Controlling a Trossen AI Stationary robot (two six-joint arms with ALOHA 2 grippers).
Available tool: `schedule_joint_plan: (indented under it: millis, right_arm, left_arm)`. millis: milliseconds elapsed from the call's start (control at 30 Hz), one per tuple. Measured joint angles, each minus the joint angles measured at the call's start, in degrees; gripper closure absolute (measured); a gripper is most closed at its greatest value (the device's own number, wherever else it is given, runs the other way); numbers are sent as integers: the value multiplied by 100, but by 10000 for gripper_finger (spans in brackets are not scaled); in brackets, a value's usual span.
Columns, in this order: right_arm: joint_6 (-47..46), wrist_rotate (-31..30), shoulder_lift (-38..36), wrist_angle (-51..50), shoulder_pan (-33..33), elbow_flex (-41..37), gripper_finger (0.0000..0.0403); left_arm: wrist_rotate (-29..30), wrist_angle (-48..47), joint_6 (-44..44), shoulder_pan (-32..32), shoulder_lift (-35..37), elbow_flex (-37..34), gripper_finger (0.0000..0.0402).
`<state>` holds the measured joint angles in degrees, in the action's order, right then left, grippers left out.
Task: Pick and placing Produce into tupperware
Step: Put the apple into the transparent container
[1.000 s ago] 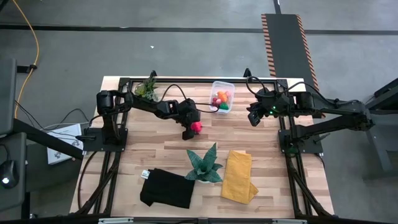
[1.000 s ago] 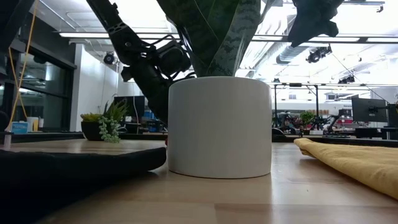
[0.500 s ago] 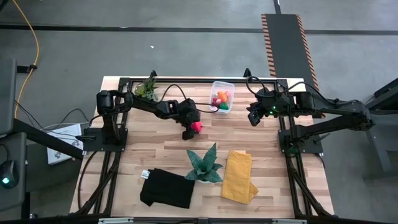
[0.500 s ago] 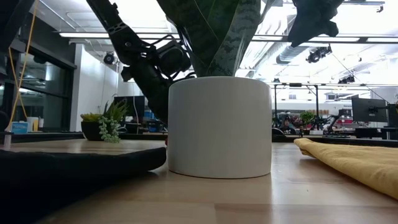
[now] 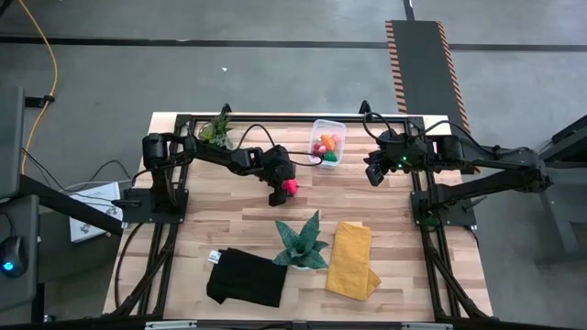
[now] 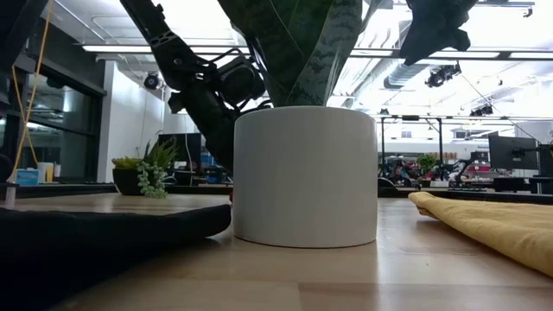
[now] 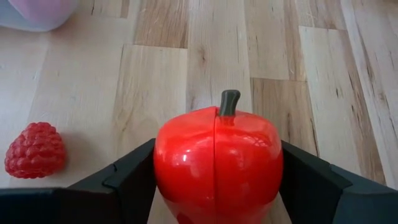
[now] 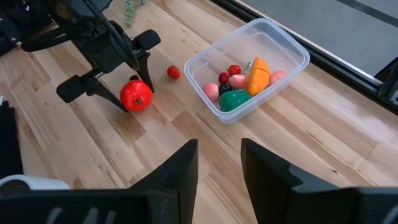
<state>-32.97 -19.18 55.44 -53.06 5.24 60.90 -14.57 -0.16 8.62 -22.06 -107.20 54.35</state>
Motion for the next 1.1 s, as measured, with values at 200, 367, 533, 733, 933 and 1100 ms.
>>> schedule_joint_plan:
  millis: [200,367,533,733,933,1100]
  right_arm:
    - [42,-23,-2,0,2,0,290]
    - [42,-39,0,0,1,0,290]
    - [44,-41,0,0,0,0,290]
    - [42,-42,-1,0,1,0,290]
    - [42,-42,-2,0,0,0,290]
    - [42,-42,0,0,0,0,290]
  left_arm:
    - [2,2,0,0,0,0,116]
    - [2,4,-4,-1,0,0,126]
    - [0,4,-13,0,0,0,135]
    - [2,7,-15,0,0,0,119]
    - [2,9,-28,0,0,0,133]
    - [2,9,-28,0,0,0,122]
